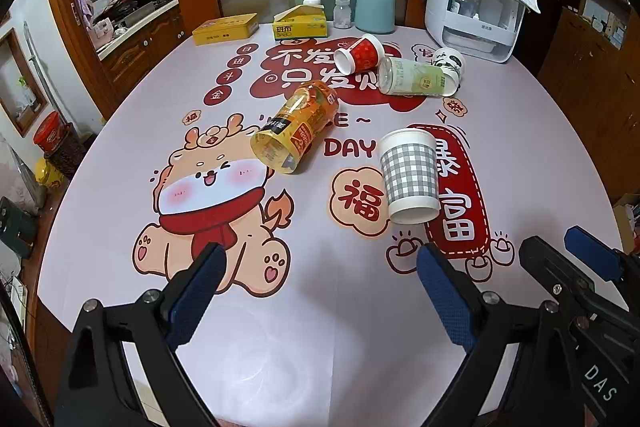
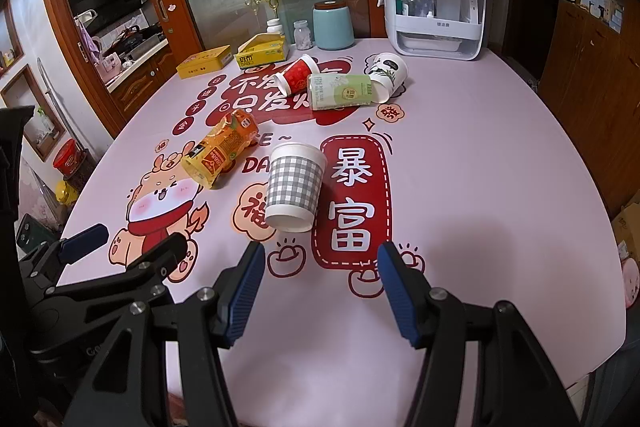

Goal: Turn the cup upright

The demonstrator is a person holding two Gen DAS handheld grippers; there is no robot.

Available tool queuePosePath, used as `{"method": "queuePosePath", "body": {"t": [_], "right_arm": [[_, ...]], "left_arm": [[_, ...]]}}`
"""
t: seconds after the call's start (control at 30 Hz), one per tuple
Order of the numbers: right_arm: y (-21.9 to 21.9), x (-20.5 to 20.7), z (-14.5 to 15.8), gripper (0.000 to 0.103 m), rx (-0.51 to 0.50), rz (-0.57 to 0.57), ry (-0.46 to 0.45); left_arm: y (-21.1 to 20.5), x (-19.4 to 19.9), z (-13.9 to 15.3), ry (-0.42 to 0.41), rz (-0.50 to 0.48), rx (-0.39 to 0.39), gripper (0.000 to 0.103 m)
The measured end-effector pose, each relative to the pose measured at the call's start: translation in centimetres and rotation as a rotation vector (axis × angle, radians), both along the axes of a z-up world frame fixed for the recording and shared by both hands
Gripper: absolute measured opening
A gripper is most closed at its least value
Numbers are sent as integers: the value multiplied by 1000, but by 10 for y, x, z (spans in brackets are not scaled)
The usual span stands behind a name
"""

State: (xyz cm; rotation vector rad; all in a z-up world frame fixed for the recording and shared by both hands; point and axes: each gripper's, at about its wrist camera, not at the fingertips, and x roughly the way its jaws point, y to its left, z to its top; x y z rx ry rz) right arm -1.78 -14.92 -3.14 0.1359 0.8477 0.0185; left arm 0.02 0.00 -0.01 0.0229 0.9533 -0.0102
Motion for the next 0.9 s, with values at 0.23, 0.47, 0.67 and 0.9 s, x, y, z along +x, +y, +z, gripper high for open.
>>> {"method": "queuePosePath", "body": {"t": [0.23,0.47,0.67,0.9], "right_arm": [[0,0,0,59,2,0,-1],[0,0,-1,59,4,0,-1],[0,-2,-3,59,5,-6,-4],[-1,-2,-2,59,6,-5,-7]], "left_arm": [[0,0,0,-2,1,1,95],[0,0,0,-1,0,0,95],[3,-1,0,-6,-3,-1,95],[4,-3,2,-7,-3,-1,95]]}}
